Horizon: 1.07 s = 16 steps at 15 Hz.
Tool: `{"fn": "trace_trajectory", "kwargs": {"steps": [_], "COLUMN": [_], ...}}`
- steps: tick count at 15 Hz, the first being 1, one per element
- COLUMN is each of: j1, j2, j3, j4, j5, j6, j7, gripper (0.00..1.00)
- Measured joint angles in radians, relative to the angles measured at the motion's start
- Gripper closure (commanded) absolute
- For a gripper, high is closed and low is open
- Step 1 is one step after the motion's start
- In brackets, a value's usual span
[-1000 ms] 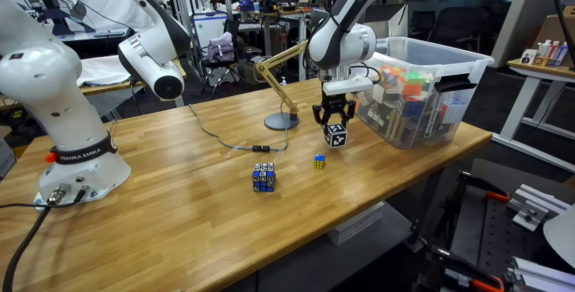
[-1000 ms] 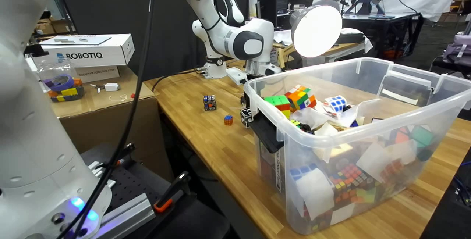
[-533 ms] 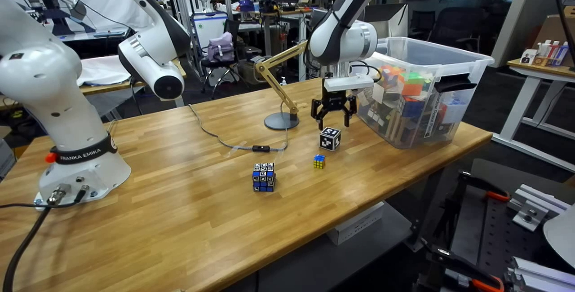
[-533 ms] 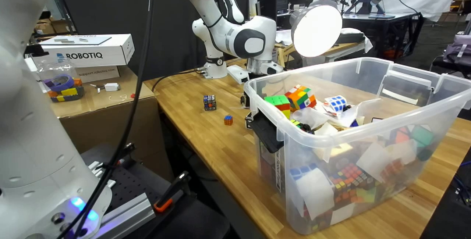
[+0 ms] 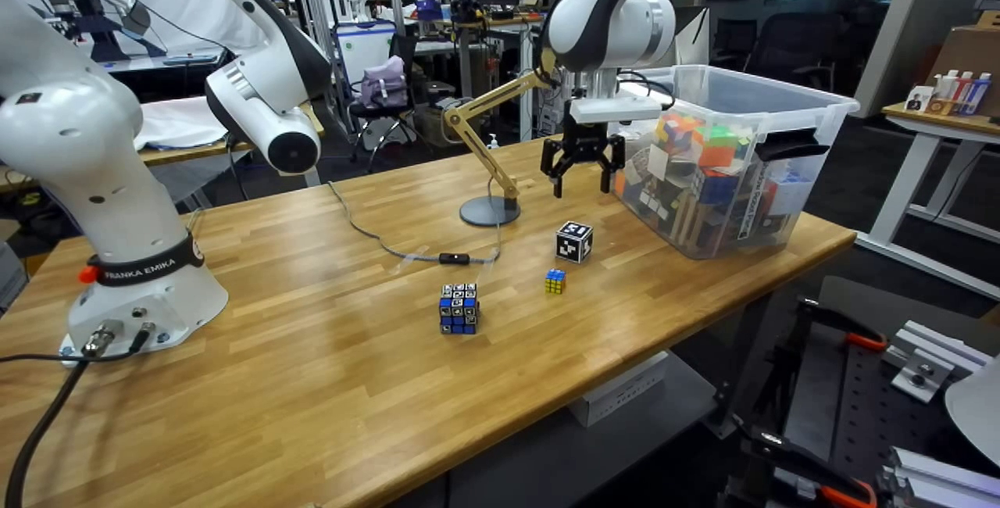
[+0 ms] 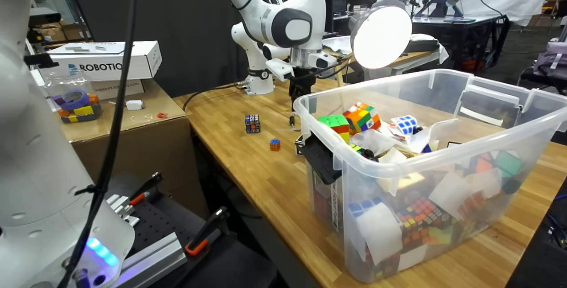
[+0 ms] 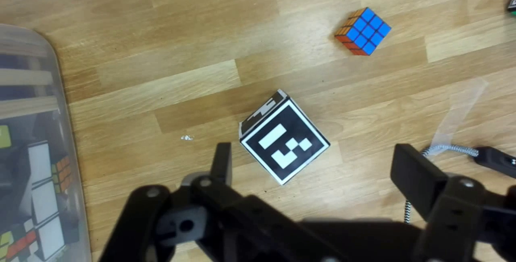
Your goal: Remove a cube from the storage container
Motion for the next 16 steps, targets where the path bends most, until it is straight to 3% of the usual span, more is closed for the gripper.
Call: {"fn": "trace_trajectory", "kwargs": {"steps": [7,12,16], "j1": [0.038,0.051,0.051], "j2": [-0.244,-0.437,-0.457], "j3": [0.0,0.006,0.006], "j4": [-0.185,-0.248,-0.27], "j5": [-0.072,-0.112,-0.112], "j6": [-0.016,-0.19,-0.201], "j7": [0.034,0.078,0.08], "gripper": [0.0,0.0,0.0]}}
